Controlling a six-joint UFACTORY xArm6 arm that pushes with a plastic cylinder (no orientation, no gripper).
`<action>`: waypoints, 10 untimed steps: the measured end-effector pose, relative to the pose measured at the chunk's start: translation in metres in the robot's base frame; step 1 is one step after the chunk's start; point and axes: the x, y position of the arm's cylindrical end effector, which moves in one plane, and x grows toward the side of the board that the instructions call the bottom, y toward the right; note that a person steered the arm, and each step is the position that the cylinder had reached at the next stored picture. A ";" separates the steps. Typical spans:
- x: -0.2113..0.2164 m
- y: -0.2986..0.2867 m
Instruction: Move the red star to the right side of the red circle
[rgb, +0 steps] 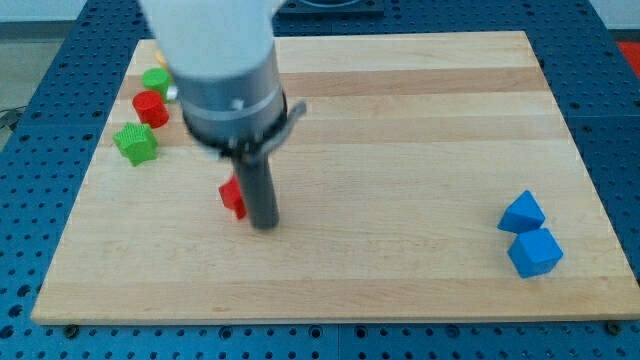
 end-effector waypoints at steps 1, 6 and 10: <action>-0.094 0.003; 0.114 -0.077; 0.018 -0.063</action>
